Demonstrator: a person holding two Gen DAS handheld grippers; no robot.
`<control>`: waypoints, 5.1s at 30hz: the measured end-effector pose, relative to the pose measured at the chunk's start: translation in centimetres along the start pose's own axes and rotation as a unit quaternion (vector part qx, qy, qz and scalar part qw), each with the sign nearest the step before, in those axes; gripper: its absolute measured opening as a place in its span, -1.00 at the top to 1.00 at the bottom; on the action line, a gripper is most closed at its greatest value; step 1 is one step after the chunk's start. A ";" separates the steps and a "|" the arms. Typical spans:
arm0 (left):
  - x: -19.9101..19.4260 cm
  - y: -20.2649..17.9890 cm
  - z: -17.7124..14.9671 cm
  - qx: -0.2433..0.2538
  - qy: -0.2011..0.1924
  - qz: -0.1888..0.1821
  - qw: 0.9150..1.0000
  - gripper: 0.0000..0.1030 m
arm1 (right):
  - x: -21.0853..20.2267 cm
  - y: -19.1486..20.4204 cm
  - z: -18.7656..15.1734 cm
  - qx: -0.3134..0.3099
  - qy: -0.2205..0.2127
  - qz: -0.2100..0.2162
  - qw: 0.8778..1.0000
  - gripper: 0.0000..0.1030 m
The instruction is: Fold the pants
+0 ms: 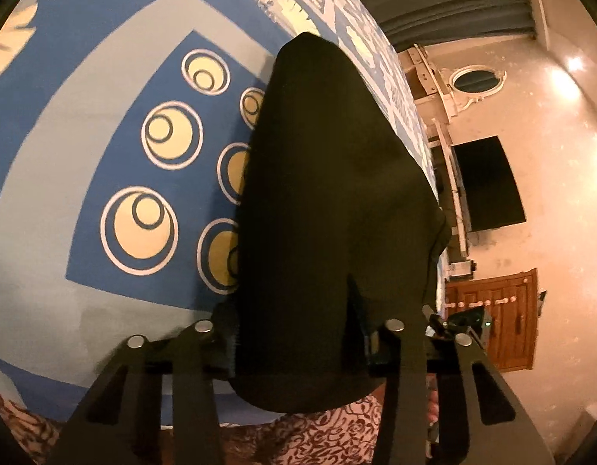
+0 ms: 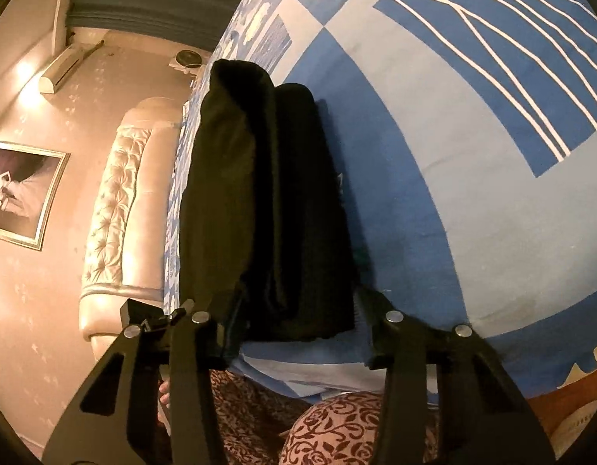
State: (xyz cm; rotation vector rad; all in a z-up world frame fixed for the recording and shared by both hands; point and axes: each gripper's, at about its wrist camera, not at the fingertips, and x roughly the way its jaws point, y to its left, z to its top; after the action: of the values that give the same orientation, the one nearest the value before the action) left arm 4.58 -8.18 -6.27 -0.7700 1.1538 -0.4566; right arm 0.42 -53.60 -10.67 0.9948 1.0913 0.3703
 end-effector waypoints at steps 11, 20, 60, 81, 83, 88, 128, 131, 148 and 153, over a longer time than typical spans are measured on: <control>-2.2 0.5 1.0 0.007 -0.030 0.027 0.999 0.27 | 2.0 2.0 -0.7 -0.019 0.012 0.011 1.000 0.20; -6.1 2.9 0.6 -0.014 -0.052 0.049 0.997 0.27 | 6.3 5.2 -1.2 -0.047 0.054 0.019 0.997 0.21; -0.7 4.6 14.7 0.060 -0.033 0.005 0.998 0.22 | 12.7 5.4 8.6 -0.045 0.037 0.063 0.996 0.30; -2.0 6.4 19.3 0.036 -0.048 0.021 0.998 0.29 | 17.0 7.7 10.8 -0.042 0.032 0.083 0.995 0.34; -1.9 6.5 19.4 0.036 -0.046 0.020 0.998 0.29 | 17.0 7.6 10.7 -0.040 0.032 0.086 0.995 0.35; -1.8 6.7 19.7 0.035 -0.042 0.015 0.998 0.29 | 17.0 7.5 10.7 -0.037 0.031 0.087 0.995 0.35; -7.1 7.1 6.9 0.080 0.011 -0.051 0.995 -0.37 | 12.5 8.9 2.3 -0.111 0.070 -0.012 0.991 -0.43; -6.9 6.1 5.4 0.112 0.009 -0.028 0.993 -0.39 | 12.1 9.0 1.4 -0.113 0.074 -0.017 0.991 -0.43; -5.8 5.4 5.7 0.099 -0.033 0.024 0.994 0.00 | 11.3 11.1 -0.2 -0.181 0.063 -0.049 0.980 0.25; -5.9 5.6 5.4 0.094 -0.034 0.027 0.995 0.01 | 11.3 10.7 -0.1 -0.181 0.060 -0.044 0.981 0.27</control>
State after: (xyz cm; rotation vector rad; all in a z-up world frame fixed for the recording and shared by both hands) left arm 7.16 1.24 -5.63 -0.5859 1.0494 -0.4821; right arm 7.67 -40.05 -8.29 0.6051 1.1229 0.5402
